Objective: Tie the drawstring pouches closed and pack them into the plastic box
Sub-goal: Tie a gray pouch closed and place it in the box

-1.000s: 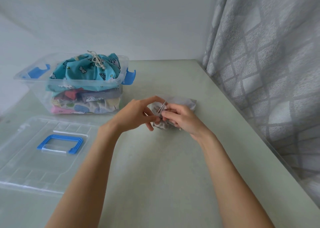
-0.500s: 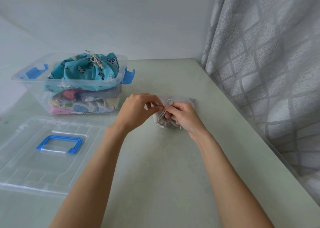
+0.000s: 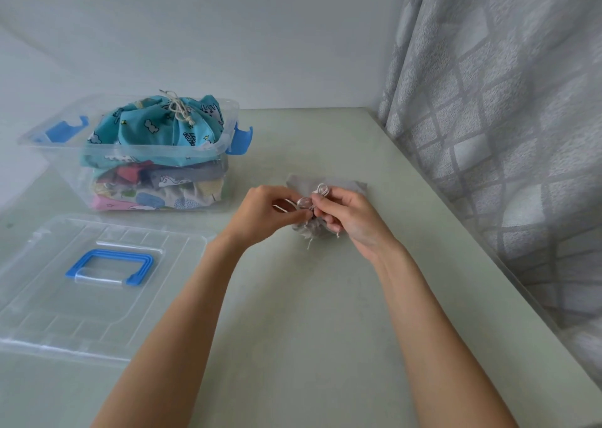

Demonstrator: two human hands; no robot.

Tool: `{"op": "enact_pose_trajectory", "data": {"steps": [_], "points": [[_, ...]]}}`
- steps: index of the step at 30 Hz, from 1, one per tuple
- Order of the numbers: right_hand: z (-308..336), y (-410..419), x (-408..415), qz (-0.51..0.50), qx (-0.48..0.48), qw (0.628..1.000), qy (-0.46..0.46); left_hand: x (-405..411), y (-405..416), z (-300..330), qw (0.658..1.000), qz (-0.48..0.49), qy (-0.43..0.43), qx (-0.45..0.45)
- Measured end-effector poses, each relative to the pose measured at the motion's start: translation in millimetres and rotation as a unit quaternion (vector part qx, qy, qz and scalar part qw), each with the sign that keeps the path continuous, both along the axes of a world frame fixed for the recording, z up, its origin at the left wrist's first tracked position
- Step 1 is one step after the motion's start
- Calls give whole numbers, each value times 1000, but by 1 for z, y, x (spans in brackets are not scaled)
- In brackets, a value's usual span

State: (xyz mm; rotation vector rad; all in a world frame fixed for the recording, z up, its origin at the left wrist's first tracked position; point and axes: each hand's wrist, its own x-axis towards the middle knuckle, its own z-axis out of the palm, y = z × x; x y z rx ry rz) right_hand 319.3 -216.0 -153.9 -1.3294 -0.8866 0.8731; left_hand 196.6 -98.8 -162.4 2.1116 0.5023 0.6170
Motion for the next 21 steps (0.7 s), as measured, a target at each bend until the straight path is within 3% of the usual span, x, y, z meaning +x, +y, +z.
{"op": "enact_pose_trajectory", "data": {"steps": [5, 10, 13, 18, 21], "points": [[3, -6, 6, 26, 18, 999, 26, 0, -2, 1, 999, -18, -30, 8], [1, -7, 9, -36, 33, 998, -51, 0, -3, 4, 999, -32, -31, 15], [-1, -5, 8, -97, 47, 985, -137, 1, -4, 3, 998, -40, -27, -27], [-7, -3, 5, -179, 57, 896, -403, 1, -2, 1, 1000, -10, -19, -12], [-11, 0, 4, -209, 63, 838, -500, 1, -3, 1, 1000, -2, -20, 4]]}}
